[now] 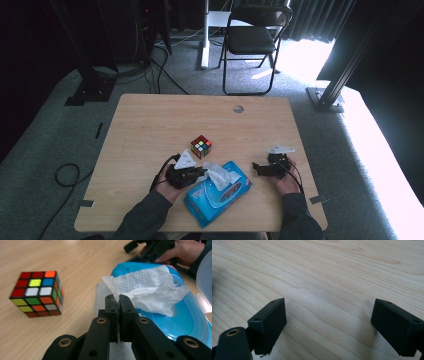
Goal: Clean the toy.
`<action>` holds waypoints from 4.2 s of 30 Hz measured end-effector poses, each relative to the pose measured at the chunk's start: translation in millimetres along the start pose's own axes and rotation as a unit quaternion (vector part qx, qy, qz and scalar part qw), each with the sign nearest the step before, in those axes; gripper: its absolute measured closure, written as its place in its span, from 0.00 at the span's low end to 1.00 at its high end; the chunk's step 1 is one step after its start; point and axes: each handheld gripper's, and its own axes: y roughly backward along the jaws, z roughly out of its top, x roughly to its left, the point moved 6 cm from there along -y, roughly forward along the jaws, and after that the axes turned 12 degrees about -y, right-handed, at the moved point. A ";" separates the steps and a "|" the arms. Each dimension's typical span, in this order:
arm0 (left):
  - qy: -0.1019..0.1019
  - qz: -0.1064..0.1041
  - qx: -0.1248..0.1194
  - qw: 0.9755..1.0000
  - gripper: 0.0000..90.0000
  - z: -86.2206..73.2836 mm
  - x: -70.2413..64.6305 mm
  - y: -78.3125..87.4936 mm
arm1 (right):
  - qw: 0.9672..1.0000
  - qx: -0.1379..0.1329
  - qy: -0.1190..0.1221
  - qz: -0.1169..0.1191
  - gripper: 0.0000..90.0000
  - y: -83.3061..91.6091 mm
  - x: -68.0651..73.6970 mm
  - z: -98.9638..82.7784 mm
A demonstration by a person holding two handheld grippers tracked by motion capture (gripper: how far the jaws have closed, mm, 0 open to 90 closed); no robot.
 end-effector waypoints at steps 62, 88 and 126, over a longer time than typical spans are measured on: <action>0.089 0.153 -0.017 0.984 0.97 -49.9 89.0 97.4 | 1.000 -0.002 0.004 0.005 0.18 1.3 1.4 -0.6; 0.079 0.100 0.063 0.990 0.91 -55.7 89.2 8.0 | 1.000 -0.002 0.004 0.005 0.18 1.3 1.4 -0.6; 0.062 0.114 0.106 0.986 0.95 -81.6 85.9 -22.1 | 0.997 -0.010 0.009 0.074 0.30 6.1 47.4 39.6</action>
